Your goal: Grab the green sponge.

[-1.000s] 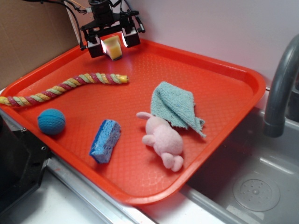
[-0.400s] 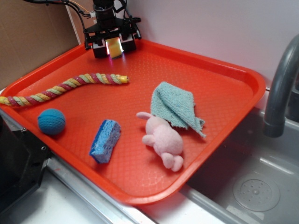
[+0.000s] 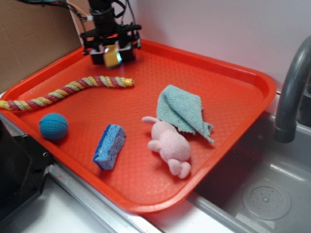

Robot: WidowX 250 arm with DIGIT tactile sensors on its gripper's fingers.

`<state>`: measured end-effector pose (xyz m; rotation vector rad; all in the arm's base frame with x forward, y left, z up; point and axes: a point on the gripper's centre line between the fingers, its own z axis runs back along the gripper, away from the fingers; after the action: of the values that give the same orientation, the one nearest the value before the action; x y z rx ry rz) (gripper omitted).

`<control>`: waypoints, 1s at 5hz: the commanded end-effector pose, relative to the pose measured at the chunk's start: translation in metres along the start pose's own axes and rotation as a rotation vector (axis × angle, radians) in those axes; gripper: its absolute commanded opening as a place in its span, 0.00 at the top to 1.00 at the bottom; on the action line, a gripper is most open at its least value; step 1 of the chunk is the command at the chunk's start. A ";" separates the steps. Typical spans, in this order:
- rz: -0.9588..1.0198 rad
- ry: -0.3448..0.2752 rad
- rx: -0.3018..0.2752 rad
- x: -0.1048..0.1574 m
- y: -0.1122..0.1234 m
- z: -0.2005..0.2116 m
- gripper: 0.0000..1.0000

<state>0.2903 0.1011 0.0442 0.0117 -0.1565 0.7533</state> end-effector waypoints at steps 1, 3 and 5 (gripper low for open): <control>-0.232 -0.099 -0.212 -0.049 0.018 0.129 1.00; -0.410 0.001 -0.278 -0.033 0.020 0.197 1.00; -0.495 0.027 -0.197 -0.053 -0.003 0.176 1.00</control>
<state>0.2317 0.0319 0.1949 -0.1451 -0.1399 0.2457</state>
